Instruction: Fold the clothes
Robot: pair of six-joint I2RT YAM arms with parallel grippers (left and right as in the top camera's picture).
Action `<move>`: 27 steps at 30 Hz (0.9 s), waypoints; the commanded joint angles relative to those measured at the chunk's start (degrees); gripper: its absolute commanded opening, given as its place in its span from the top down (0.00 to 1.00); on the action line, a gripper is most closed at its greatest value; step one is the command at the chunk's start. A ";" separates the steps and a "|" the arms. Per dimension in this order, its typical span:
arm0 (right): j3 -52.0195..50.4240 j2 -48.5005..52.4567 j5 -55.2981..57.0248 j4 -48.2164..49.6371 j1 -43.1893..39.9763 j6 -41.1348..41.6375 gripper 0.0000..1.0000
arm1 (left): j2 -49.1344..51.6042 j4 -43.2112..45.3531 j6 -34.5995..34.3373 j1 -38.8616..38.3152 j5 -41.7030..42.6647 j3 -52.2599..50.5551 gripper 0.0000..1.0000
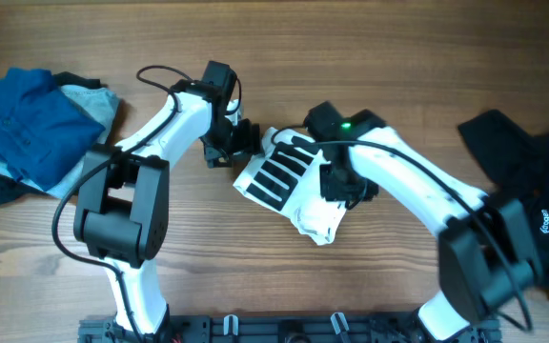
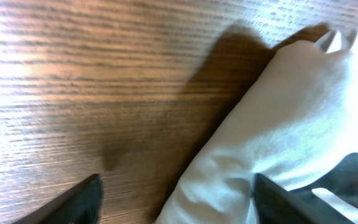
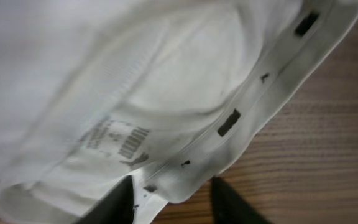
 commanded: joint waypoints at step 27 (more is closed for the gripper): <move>-7.69 4.96 -3.15 30.51 -15.50 -19.37 0.50 | 5.14 -16.33 -0.87 -6.60 -5.99 -0.74 0.13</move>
